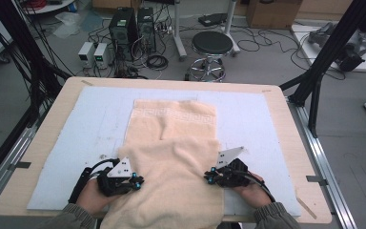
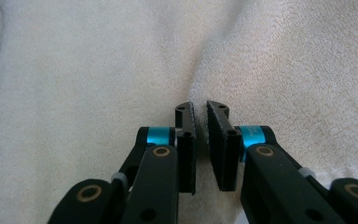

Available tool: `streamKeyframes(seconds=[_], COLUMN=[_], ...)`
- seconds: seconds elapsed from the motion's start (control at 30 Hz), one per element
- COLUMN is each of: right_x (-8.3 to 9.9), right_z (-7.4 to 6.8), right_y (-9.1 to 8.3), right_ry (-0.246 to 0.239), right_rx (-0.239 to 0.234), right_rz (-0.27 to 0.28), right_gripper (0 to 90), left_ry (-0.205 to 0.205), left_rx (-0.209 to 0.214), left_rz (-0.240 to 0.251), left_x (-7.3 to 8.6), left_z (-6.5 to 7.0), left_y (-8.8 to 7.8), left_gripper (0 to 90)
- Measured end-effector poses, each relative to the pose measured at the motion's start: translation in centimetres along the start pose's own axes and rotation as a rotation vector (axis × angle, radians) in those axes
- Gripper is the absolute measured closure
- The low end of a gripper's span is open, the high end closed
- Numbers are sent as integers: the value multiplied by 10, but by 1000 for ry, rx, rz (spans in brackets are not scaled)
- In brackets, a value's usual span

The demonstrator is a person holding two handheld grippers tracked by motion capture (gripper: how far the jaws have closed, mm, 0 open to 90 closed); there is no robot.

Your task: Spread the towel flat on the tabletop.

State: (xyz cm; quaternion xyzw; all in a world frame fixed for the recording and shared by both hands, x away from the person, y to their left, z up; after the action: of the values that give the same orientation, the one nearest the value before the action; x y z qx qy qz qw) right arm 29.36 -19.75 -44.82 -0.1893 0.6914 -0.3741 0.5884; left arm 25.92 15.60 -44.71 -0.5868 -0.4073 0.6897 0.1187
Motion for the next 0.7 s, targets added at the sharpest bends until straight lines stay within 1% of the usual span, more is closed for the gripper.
streamKeyframes(seconds=[0.07,0.1,0.2,0.3,0.4,0.43,0.47,0.5,0.53,0.57,0.63,0.67,0.7], right_x=[0,0,1,1,2,2,3,4,4,4,4,3,3], right_z=[-2,-3,-9,-17,-27,-31,-36,-40,-44,-45,-45,-43,-40], right_y=[-1,-2,-4,-7,-10,-11,-13,-15,-19,-20,-25,-26,-27], right_ry=[-4,-7,-10,-25,-32,-40,-38,-49,-55,-55,-50,-43,-29], right_rx=[1,2,-13,-26,-50,-53,-64,-78,-104,-106,-80,-65,-51], right_rz=[-7,-6,-7,-5,-2,1,-1,8,19,29,42,47,49], right_gripper=[841,841,841,841,841,840,837,826,785,734,675,651,638], left_ry=[2,-3,0,3,5,9,12,29,38,43,25,14,8], left_rx=[1,1,12,29,53,68,87,97,102,106,91,79,83], left_rz=[-10,-11,-6,-5,-2,0,9,18,18,26,52,61,67], left_x=[1,2,5,8,10,10,10,10,10,9,7,6,7], left_z=[2,3,8,16,24,28,31,36,37,37,33,29,26], left_y=[-3,-5,-11,-18,-25,-28,-30,-33,-35,-37,-38,-38,-37], left_gripper=[851,853,856,857,857,856,855,850,828,785,689,654,626])
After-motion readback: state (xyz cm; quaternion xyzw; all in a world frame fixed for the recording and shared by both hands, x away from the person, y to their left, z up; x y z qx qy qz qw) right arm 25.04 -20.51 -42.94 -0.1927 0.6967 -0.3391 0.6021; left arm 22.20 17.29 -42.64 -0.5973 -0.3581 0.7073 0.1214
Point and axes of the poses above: each handheld gripper's, and its own axes: y roughly forward along the jaws, x roughly out of its underside, z roughly to its right, the point moved 2 cm from there along y, roughly forward along the jaws
